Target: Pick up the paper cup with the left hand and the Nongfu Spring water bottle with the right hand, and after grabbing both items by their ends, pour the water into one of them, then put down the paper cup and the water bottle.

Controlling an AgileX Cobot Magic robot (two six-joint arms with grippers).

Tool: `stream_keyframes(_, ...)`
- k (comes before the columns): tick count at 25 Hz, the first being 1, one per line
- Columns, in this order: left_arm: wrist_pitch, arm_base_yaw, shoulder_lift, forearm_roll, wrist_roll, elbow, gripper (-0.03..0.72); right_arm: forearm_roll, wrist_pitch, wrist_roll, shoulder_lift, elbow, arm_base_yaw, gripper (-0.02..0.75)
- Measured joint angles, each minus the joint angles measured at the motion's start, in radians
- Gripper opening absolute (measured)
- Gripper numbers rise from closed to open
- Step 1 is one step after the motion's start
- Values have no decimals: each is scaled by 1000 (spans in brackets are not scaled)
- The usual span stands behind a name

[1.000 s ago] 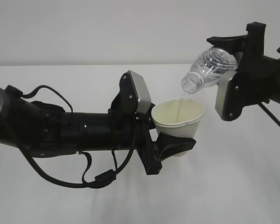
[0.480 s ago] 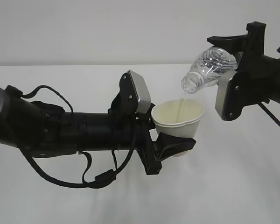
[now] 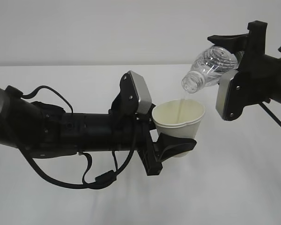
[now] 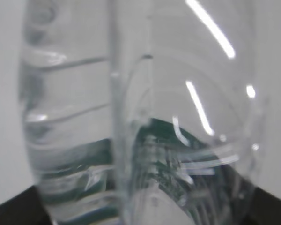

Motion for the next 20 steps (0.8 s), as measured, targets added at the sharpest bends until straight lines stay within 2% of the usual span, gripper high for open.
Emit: stream_keyframes(20,0,0,0,0,0,0,430,0,-7,-11,0,-11,0,484)
